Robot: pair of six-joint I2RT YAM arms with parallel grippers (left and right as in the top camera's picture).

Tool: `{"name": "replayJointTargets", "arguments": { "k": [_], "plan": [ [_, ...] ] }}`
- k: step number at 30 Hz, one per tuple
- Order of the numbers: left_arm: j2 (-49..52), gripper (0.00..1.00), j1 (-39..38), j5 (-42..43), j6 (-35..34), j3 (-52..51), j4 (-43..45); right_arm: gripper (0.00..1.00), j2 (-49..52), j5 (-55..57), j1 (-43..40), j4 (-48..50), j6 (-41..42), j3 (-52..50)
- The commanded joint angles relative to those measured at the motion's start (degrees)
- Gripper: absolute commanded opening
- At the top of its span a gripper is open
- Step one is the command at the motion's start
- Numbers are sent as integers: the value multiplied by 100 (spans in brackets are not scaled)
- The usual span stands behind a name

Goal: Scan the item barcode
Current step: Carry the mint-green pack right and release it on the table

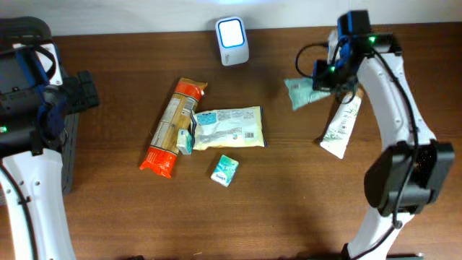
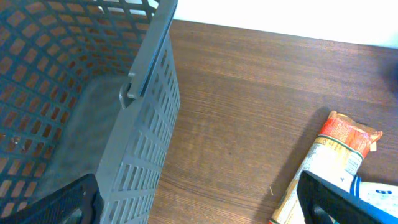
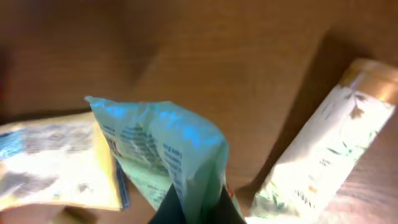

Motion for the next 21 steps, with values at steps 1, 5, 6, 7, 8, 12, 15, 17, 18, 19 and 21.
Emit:
{"name": "replayJointTargets", "arguments": {
  "k": [1, 5, 6, 7, 8, 12, 15, 17, 18, 19, 21],
  "plan": [
    [-24, 99, 20, -42, -52, 46, 28, 4, 52, -114, -221, 763, 107, -962],
    [-24, 99, 22, -42, -52, 46, 28, 4, 55, -105, -634, 1248, 105, -1862],
    [-24, 99, 20, -42, -52, 46, 28, 4, 55, -83, -756, 1231, 105, -1989],
    [-24, 99, 20, -42, -52, 46, 28, 4, 55, 26, -883, 1172, 107, -2105],
    [-24, 99, 20, -42, -52, 46, 26, 4, 55, 184, -955, 1097, 107, -2135],
    [-24, 99, 20, -42, -52, 46, 28, 15, 55, 713, -1185, 1034, 103, -2142],
    [-24, 99, 20, -42, -52, 46, 28, 45, 52, 505, -1250, 804, 98, -2011],
    [-24, 99, 20, -42, -52, 46, 28, 53, 48, 87, -1244, 90, 33, -1368],
    [-24, 99, 20, -42, -52, 46, 28, 54, 39, -197, -1235, -380, -76, -881],
    [-24, 99, 20, -42, -52, 46, 28, 55, 31, -315, -1222, -612, -142, -627],
    [-24, 99, 22, -42, -52, 46, 28, 55, 20, -509, -968, -1193, -227, -85]
  ]
}}
